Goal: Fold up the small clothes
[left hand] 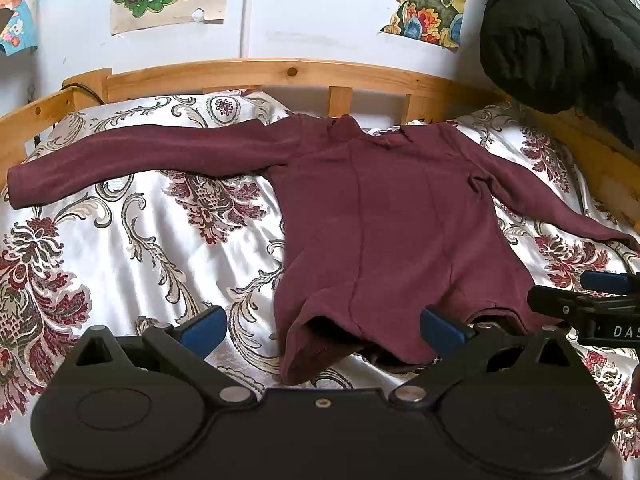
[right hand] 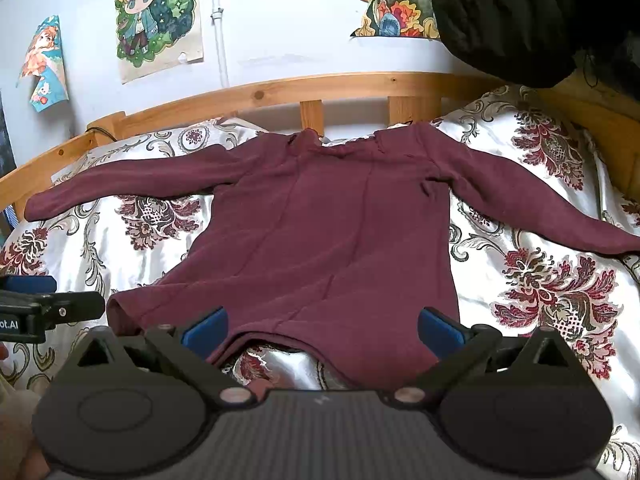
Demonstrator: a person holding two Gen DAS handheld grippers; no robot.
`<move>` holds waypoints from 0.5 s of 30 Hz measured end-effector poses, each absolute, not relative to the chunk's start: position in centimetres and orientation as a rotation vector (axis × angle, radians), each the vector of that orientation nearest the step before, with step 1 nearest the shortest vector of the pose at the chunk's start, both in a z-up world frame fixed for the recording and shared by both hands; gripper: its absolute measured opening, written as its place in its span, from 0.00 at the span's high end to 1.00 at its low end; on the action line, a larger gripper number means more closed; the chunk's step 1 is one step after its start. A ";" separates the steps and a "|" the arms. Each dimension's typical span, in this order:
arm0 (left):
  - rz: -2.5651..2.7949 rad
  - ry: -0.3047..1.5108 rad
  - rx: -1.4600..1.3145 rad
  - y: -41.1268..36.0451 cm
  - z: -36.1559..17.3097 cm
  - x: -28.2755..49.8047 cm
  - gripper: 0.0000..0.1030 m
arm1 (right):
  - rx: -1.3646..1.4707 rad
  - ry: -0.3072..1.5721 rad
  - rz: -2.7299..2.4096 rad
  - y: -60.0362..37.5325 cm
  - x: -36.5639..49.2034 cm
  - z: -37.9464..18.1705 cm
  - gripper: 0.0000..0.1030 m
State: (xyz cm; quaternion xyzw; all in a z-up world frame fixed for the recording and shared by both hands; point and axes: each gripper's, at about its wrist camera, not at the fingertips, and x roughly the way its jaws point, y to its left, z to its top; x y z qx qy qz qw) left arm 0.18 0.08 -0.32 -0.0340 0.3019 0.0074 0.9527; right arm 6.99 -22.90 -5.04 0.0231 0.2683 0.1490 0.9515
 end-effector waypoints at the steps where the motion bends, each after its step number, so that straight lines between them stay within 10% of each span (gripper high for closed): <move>1: 0.015 0.614 -0.069 0.1 -0.3 0.2 0.01 | 0.047 0.546 0.303 -22.9 7.0 -5.0 0.00; 15: 0.012 0.619 -0.066 0.0 -0.4 0.3 0.01 | 0.048 0.548 0.304 -22.9 7.0 -5.1 0.00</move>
